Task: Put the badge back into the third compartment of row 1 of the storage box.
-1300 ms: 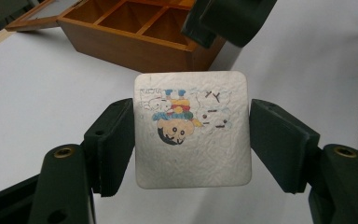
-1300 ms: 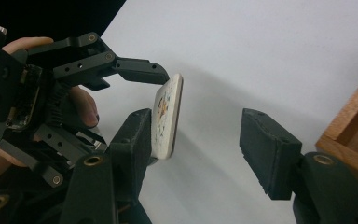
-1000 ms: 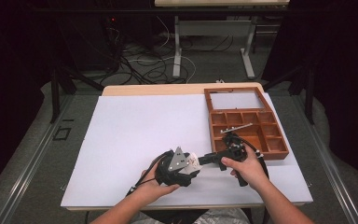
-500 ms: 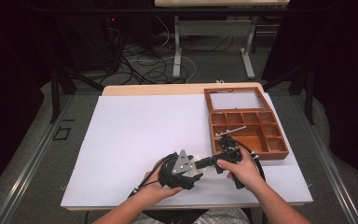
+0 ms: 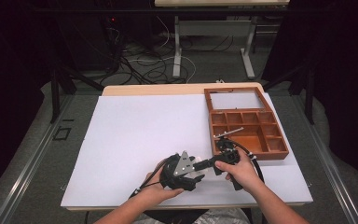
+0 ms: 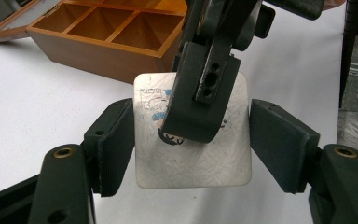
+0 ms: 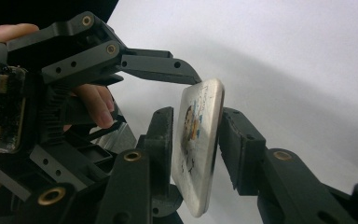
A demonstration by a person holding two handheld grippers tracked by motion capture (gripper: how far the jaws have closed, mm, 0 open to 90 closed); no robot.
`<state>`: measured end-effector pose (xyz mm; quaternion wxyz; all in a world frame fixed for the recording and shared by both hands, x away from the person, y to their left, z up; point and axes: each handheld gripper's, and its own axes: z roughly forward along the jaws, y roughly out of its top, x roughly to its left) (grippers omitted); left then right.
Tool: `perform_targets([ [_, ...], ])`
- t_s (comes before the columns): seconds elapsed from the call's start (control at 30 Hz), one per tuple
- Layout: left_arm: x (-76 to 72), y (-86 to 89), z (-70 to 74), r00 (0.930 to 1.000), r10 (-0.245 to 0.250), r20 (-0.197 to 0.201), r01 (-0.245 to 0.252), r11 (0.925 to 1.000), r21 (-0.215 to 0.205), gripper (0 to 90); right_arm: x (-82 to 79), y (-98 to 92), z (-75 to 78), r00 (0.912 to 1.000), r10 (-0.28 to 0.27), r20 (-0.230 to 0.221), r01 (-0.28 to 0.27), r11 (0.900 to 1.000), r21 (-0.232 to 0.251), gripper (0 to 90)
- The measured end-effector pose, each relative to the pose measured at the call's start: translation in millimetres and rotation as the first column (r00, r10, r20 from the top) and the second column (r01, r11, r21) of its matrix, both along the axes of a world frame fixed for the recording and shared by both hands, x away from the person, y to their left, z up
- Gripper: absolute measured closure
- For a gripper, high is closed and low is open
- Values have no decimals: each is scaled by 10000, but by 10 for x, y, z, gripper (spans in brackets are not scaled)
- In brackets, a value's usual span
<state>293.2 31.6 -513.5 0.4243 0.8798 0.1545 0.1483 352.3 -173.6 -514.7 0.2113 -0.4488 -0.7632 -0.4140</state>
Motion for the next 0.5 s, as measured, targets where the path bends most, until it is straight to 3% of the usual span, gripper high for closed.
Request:
perform_targets([
  [0.5,-9,-11,-6,10000,-3,-18,3,10000,-48,333,-6,23,-26,9998,130,-135,-130,9999,21,738],
])
